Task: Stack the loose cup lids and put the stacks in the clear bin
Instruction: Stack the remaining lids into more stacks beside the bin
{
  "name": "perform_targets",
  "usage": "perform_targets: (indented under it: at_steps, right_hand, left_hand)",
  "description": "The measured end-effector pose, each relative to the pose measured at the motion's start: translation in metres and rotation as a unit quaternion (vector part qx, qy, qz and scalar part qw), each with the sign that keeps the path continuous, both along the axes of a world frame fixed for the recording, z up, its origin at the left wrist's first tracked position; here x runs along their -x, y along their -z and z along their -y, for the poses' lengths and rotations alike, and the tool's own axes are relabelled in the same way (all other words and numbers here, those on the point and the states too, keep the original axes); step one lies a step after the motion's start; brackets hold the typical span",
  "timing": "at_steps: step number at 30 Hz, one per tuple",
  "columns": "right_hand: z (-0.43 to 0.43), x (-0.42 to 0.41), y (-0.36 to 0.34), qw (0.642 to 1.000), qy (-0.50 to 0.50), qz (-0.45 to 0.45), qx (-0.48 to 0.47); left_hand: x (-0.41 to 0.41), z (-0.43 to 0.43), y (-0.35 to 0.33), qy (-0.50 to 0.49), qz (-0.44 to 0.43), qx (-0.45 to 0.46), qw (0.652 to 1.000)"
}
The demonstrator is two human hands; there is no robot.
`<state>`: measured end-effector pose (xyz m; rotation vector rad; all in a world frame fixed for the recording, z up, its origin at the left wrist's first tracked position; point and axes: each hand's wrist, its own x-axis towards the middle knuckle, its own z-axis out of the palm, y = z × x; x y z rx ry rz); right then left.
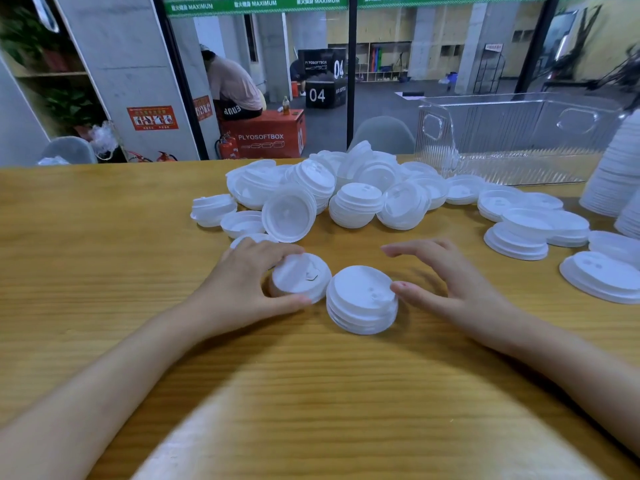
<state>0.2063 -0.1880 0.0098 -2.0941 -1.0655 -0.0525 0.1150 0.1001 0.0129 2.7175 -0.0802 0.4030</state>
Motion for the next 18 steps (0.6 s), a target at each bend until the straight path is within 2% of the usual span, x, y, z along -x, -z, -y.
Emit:
perform_targets:
  at_steps: [2, 4, 8, 10, 14, 18]
  right_hand:
    - [0.000, 0.000, 0.000, 1.000, 0.001, -0.001, 0.001]
    - [0.000, 0.000, 0.001, 1.000, 0.005, -0.004, -0.001]
    - [0.000, -0.002, 0.004, 1.000, 0.031, -0.003, 0.000]
    - [0.000, -0.001, 0.003, 0.998, 0.062, 0.015, 0.001]
    - [-0.002, 0.000, 0.002, 0.992, 0.120, 0.043, 0.006]
    - [-0.003, -0.004, 0.004, 0.985, 0.167, 0.033, 0.010]
  left_hand:
    - [0.000, 0.002, 0.002, 0.009, -0.016, -0.019, 1.000]
    - [-0.001, 0.003, 0.002, 0.003, -0.005, 0.003, 1.000]
    - [-0.001, 0.011, -0.003, -0.055, 0.095, 0.094, 0.990]
    - [0.002, 0.025, -0.008, -0.052, 0.124, 0.130, 0.982]
    - [0.005, 0.058, -0.010, 0.009, 0.090, 0.146, 0.985]
    - [0.004, 0.069, -0.003, 0.049, 0.042, 0.102, 0.993]
